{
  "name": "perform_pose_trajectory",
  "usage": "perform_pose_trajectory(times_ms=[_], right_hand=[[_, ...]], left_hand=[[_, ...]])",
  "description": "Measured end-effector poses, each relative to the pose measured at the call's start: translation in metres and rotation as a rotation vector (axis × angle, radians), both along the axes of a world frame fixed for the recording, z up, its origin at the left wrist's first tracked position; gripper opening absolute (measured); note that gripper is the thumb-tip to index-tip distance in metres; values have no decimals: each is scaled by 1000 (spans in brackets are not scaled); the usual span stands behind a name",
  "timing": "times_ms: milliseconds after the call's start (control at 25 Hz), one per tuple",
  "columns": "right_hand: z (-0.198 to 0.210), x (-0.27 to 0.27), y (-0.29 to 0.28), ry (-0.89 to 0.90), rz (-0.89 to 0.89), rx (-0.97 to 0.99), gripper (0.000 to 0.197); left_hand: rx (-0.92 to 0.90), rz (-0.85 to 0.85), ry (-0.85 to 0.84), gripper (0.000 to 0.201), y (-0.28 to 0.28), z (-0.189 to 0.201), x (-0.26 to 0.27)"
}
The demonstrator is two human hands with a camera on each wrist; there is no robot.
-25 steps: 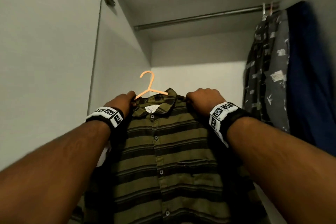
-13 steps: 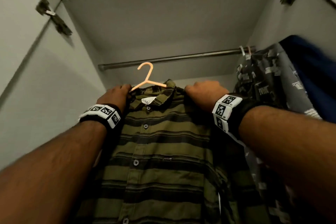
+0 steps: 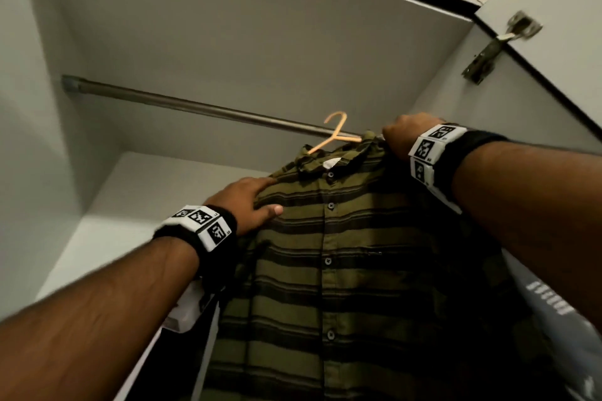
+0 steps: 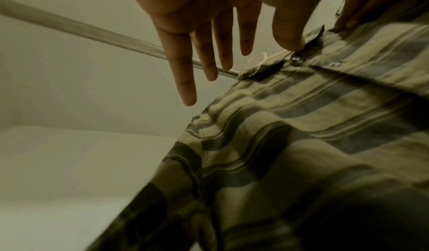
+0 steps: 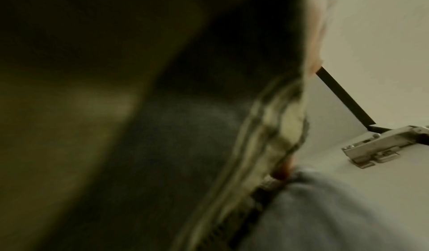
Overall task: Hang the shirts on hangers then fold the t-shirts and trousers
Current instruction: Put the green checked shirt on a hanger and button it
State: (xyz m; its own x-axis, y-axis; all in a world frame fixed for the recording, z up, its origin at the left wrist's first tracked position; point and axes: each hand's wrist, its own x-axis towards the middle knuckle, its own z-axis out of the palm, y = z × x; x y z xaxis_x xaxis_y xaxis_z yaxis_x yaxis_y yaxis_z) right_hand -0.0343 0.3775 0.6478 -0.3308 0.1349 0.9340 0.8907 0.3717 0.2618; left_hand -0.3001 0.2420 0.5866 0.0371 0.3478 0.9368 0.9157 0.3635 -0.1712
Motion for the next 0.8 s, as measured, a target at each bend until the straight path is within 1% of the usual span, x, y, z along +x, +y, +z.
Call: perform_pose_trajectory(times_ms=[40, 80, 160, 200, 280, 360, 480, 560, 680, 800], right_hand=[[6, 6, 10, -1, -43, 1, 25], [11, 12, 19, -2, -75, 0, 25], [18, 20, 35, 12, -104, -7, 26], [19, 23, 42, 16, -139, -12, 26], [23, 21, 52, -17, -221, -27, 26], [28, 18, 57, -45, -258, -43, 27], [31, 13, 53, -93, -236, -55, 28], [27, 10, 60, -86, -216, 15, 28], [22, 4, 71, -25, -179, 102, 29], [26, 0, 68, -103, -245, 34, 22]], left_hand=[[-11, -63, -1, 82, 19, 1, 5], [-25, -94, 6, 79, 38, 3, 10], [-49, -110, 33, 71, 74, 11, 16], [-52, -124, 39, 70, 91, 16, 19], [-60, -140, 41, 72, 119, 23, 24], [-74, -149, 26, 74, 149, 27, 29], [-121, -215, -11, 76, 194, 23, 37], [-147, -247, -33, 77, 226, 19, 40], [-162, -305, -94, 79, 260, 11, 36], [-133, -456, -174, 75, 271, 4, 21]])
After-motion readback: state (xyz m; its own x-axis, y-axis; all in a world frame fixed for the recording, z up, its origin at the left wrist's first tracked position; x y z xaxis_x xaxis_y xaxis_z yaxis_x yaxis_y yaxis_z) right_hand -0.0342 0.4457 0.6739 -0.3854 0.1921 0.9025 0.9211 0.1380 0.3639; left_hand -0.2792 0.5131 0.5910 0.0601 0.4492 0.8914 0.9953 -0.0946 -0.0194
